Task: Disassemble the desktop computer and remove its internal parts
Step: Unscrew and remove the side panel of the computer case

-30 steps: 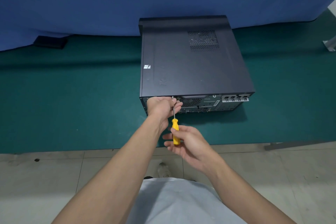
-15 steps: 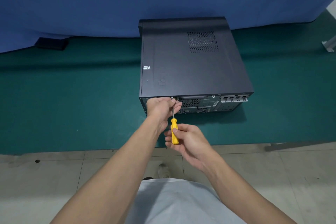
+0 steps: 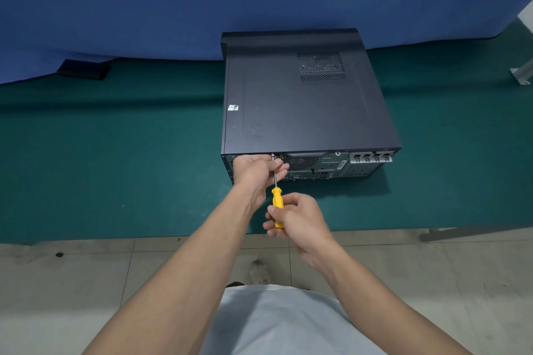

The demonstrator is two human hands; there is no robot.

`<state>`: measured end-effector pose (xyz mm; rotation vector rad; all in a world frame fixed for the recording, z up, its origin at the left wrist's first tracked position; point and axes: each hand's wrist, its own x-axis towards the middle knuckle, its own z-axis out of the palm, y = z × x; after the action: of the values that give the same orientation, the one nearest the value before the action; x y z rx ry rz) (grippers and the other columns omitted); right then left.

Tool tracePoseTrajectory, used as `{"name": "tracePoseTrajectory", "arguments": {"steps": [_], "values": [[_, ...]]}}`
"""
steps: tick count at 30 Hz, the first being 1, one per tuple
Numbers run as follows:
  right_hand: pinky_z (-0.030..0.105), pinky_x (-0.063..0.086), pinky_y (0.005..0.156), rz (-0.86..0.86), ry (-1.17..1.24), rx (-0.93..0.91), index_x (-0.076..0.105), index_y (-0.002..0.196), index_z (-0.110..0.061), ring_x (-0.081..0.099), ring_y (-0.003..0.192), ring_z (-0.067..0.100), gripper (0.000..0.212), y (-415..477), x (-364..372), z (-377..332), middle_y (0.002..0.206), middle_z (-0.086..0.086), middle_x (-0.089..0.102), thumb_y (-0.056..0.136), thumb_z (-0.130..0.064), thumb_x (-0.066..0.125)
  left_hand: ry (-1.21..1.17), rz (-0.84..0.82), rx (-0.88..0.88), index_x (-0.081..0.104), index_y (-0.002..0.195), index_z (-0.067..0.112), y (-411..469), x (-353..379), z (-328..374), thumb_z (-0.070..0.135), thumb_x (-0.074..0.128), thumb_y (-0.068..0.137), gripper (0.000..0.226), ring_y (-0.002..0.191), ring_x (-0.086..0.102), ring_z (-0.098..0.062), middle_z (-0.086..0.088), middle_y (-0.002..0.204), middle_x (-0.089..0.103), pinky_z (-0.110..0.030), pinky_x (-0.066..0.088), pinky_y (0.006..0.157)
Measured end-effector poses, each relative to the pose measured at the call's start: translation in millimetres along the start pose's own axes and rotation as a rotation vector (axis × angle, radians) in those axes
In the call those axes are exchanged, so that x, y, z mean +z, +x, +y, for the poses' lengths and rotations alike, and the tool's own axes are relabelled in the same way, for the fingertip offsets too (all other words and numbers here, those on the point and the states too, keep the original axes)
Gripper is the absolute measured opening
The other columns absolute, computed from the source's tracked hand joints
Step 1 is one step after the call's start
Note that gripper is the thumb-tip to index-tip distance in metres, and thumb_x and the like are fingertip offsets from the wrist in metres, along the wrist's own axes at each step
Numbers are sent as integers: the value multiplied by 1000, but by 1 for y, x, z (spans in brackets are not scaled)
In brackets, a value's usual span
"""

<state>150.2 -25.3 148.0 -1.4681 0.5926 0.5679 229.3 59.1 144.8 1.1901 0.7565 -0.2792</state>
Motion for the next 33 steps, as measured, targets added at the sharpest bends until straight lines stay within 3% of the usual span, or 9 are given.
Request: {"name": "tracePoseTrajectory", "arguments": {"steps": [3, 7, 9, 13, 17, 22, 26, 29, 33], "values": [[26, 52, 53, 113, -146, -35, 53, 97, -13, 62, 53, 12, 13, 2, 7, 4, 81, 4, 62, 90, -7, 62, -7, 16, -6, 58, 91, -6, 1, 1, 0, -19, 57, 85, 14, 74, 73, -29, -23, 87, 67, -32, 61, 67], [24, 38, 47, -88, 318, 162, 52, 107, 4, 48, 58, 16, 18, 1, -1, -4, 77, 13, 56, 97, -10, 53, -43, -9, -8, 55, 89, -6, 3, 2, -1, -20, 53, 87, 14, 71, 72, -29, -23, 84, 65, -32, 61, 66], [25, 42, 51, -143, 419, 174, 54, 102, 6, 52, 61, 18, 16, 0, -3, -5, 80, 18, 58, 99, -7, 46, -48, -19, -2, 56, 92, -7, 5, 0, -2, -19, 54, 88, 12, 71, 72, -29, -24, 84, 65, -31, 61, 65], [26, 50, 53, -71, 341, 136, 50, 101, 0, 61, 63, 18, 6, 0, 1, -5, 84, 16, 60, 95, 1, 51, -42, -32, -3, 57, 92, -7, 5, -2, -3, -18, 58, 85, 13, 71, 71, -29, -22, 83, 66, -35, 61, 71], [22, 37, 44, -73, 384, 144, 53, 98, 4, 47, 55, 13, 7, 1, -3, -7, 77, 15, 56, 95, -2, 54, -48, -27, -2, 57, 88, -7, 5, 0, -3, -21, 60, 81, 16, 70, 71, -28, -22, 82, 66, -32, 61, 68], [30, 55, 57, -175, 441, 154, 54, 101, 8, 65, 70, 29, 14, 2, -3, -10, 96, 28, 61, 99, -4, 46, -101, -34, -9, 57, 92, -7, 6, -4, -6, -19, 61, 82, 16, 74, 72, -30, -23, 83, 67, -33, 61, 71], [23, 45, 44, -155, 338, 139, 53, 93, 2, 60, 53, 18, 4, 2, 0, -13, 82, 20, 61, 94, -1, 54, -170, -78, -63, 62, 95, -11, 4, -7, -8, -4, 68, 85, 14, 77, 73, -31, -26, 87, 70, -30, 61, 66], [20, 32, 40, -162, 411, 180, 55, 92, 4, 45, 48, 13, 17, 2, -4, -15, 72, 16, 57, 98, -12, 51, -256, -96, -108, 60, 98, -10, 4, -9, -7, 15, 69, 89, 28, 81, 73, -34, -28, 91, 71, -33, 61, 66], [23, 42, 45, -168, 437, 183, 58, 97, 7, 53, 55, 17, 16, 2, -8, -13, 77, 19, 63, 98, -6, 49, -293, -91, -158, 58, 106, -11, 6, -11, -6, 24, 62, 95, 37, 81, 73, -33, -28, 89, 71, -33, 61, 63]]}}
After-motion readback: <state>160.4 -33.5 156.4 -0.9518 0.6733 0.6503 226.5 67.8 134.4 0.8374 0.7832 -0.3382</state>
